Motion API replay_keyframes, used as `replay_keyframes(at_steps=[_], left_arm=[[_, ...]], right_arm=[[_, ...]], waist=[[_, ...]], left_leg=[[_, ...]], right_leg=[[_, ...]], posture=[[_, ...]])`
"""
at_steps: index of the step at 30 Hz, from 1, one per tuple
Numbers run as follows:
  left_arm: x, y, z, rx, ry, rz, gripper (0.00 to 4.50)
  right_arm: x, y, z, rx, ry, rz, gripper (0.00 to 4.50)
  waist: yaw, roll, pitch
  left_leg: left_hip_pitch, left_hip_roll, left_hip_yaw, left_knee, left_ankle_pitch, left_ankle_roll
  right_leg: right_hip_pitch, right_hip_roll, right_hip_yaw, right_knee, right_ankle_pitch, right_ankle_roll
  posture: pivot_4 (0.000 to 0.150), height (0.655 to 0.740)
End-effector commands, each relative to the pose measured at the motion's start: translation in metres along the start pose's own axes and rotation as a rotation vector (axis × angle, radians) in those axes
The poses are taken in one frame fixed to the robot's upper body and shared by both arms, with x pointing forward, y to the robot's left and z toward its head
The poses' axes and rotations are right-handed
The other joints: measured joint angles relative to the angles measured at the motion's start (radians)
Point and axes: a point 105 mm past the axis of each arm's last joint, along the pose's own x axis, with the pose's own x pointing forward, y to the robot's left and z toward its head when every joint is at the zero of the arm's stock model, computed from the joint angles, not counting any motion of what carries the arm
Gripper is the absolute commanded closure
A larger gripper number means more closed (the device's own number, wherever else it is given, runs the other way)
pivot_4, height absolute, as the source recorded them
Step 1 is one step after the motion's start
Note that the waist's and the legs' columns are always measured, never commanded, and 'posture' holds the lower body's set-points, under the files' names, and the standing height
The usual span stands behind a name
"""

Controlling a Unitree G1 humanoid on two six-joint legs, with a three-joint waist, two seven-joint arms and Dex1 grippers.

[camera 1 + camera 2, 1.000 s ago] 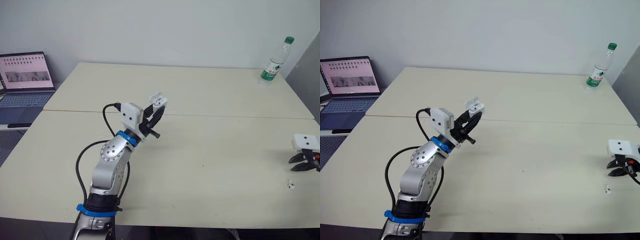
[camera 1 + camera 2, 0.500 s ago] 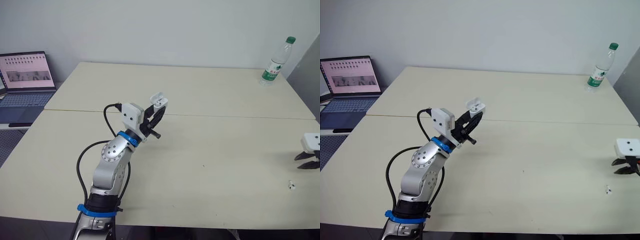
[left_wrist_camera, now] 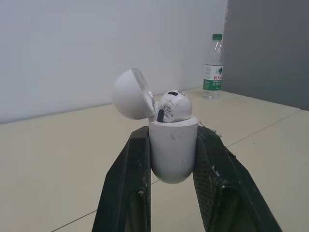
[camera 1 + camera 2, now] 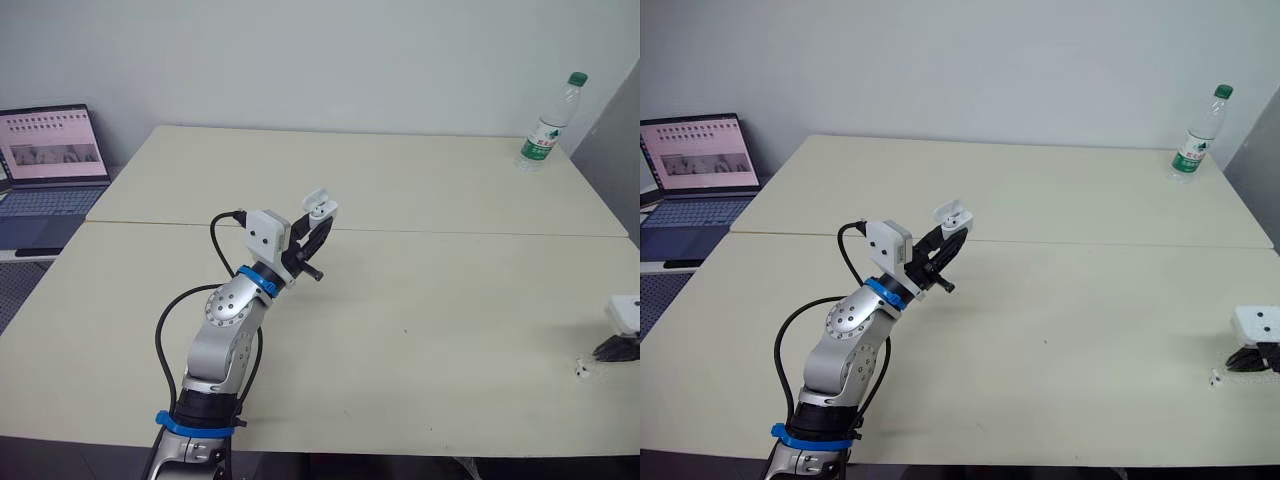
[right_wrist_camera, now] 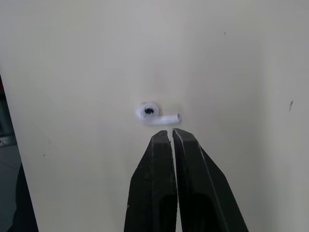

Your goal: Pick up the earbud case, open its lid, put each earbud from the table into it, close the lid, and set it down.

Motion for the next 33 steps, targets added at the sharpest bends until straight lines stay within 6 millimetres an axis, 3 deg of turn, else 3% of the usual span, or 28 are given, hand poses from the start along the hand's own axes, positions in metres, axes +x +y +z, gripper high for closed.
replay_keyframes(at_steps=[1, 9, 24, 33], left_arm=[[0.002, -0.002, 0.016, 0.029, -0.053, -0.009, 3.71], [0.000, 0.000, 0.015, 0.034, -0.046, -0.012, 3.71], [-0.001, 0.000, 0.015, 0.034, -0.041, -0.009, 3.71], [-0.001, 0.000, 0.014, 0.033, -0.039, -0.013, 3.71]], right_arm=[[-0.008, 0.004, 0.010, 0.012, -0.039, 0.029, 4.45], [0.002, 0.016, 0.012, 0.027, -0.041, 0.087, 4.45], [0.002, 0.013, -0.004, 0.045, 0.018, 0.065, 4.45], [-0.002, 0.008, 0.003, 0.078, -0.014, 0.048, 4.45]], waist=[[0.001, 0.000, 0.000], [0.001, 0.000, 0.000], [0.001, 0.000, 0.000], [0.001, 0.000, 0.000]], left_leg=[[0.000, 0.000, 0.000, 0.000, 0.000, 0.000], [0.000, 0.000, 0.000, 0.000, 0.000, 0.000], [0.000, 0.000, 0.000, 0.000, 0.000, 0.000], [0.000, 0.000, 0.000, 0.000, 0.000, 0.000]], right_leg=[[0.000, 0.000, 0.000, 0.000, 0.000, 0.000], [0.000, 0.000, 0.000, 0.000, -0.001, 0.001], [0.000, 0.000, 0.000, 0.000, -0.001, 0.001], [0.000, 0.000, 0.000, 0.000, -0.001, 0.001]], posture=[[0.150, 0.7400], [0.150, 0.7400], [0.150, 0.7400], [0.150, 0.7400]])
